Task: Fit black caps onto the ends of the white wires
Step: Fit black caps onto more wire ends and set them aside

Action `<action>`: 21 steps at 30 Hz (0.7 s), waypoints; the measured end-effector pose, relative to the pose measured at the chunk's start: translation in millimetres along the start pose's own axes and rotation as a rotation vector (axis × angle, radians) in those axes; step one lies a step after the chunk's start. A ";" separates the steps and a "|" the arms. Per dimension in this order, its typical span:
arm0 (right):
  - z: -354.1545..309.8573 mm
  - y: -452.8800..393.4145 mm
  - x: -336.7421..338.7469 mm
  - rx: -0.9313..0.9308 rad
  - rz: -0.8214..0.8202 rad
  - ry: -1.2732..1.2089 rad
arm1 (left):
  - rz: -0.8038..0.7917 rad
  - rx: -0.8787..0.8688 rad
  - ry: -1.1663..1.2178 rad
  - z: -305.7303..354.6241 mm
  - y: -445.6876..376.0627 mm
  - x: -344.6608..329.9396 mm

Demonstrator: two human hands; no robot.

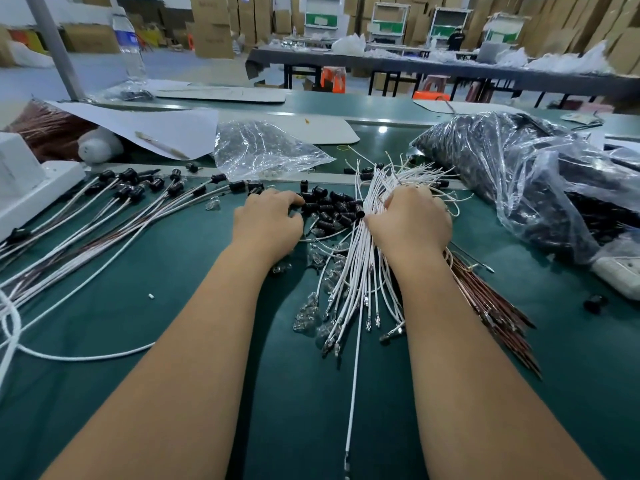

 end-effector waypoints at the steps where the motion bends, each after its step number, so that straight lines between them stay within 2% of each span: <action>1: -0.9 0.3 0.3 0.009 0.011 0.002 | 0.000 0.001 0.002 -0.3 0.0 0.0; 7: -3.6 1.8 4.5 0.008 0.057 0.012 | 0.035 -0.003 0.051 1.3 0.9 1.3; 11: -3.3 1.4 14.9 -0.019 0.316 -0.088 | 0.073 -0.025 0.291 4.1 4.1 4.1; 13: -10.9 1.9 20.6 0.068 0.411 -0.197 | 0.182 -0.124 0.414 11.2 7.2 12.0; 16: -32.0 9.3 19.0 0.280 0.343 -0.438 | 0.371 -0.312 0.384 27.0 12.6 27.8; 19: -46.4 21.6 21.9 0.458 0.334 -0.587 | 0.402 -0.414 0.315 38.1 15.0 33.6; 21: -48.1 25.5 25.9 0.496 0.364 -0.642 | 0.393 -0.474 0.322 43.7 17.4 35.5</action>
Point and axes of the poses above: each hand's wrist, its own y-axis away from the middle knuckle, its own x-axis out of the back of the hand, z = x × y, the point moved 4 cm from there along -y, towards the middle knuckle, and after that the axes turned 5 degrees about z, right-handed, at the moved point
